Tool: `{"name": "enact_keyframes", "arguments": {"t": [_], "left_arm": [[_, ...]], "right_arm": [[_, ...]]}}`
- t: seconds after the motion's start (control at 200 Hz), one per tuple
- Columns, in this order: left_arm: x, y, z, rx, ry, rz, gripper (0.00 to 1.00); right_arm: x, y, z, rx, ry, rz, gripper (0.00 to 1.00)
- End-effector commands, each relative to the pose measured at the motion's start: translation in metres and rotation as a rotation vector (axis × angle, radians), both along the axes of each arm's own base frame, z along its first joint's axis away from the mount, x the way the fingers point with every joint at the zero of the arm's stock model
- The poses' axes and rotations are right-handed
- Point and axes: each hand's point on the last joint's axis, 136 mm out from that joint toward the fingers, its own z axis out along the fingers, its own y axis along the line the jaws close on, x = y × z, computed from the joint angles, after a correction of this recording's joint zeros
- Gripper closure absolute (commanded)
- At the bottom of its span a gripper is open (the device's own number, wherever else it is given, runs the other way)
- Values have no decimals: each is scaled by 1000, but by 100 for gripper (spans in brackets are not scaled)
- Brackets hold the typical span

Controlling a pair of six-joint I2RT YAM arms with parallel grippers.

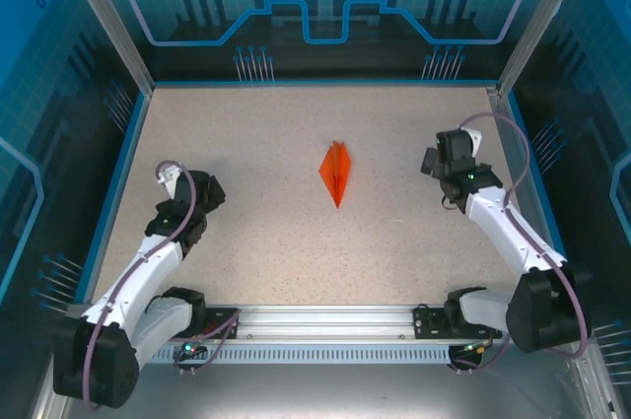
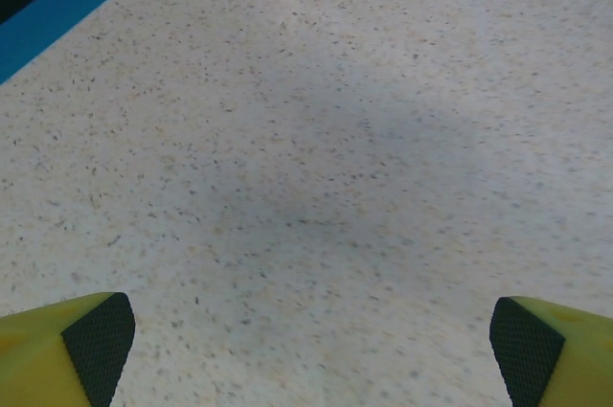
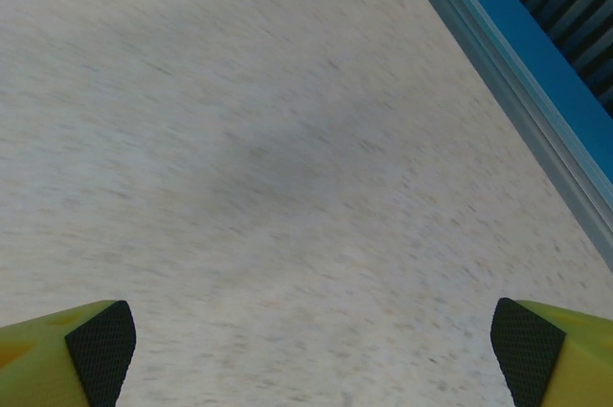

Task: Fold a paper plane with a square sheet of paper (pick it up from the middle)
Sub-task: Reset both arms

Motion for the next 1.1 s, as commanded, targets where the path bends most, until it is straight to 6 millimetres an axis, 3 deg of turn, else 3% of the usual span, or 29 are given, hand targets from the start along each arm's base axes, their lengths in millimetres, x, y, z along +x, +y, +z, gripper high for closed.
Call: {"name": "enact_keyframes", "arguments": {"t": [0.0,0.125,0.305,0.535,1.095], "left_arm": [[18,7,19,96,-135,-43,2],[28,3,10,112,-162,-119,1],[46,-4,-1,96,-213,-226,1],[69,-26,7,87,-316,-381,2],[103,-31,-11,54,-317,-451,1]], "right_arm": [[16,-6,0,-11,-135,43,1],[20,-4,-19,-48,-159,93,1],[33,10,-24,-59,-243,203,0],[46,25,-30,-82,-307,325,1],[55,35,-42,-74,-362,416,0]]}}
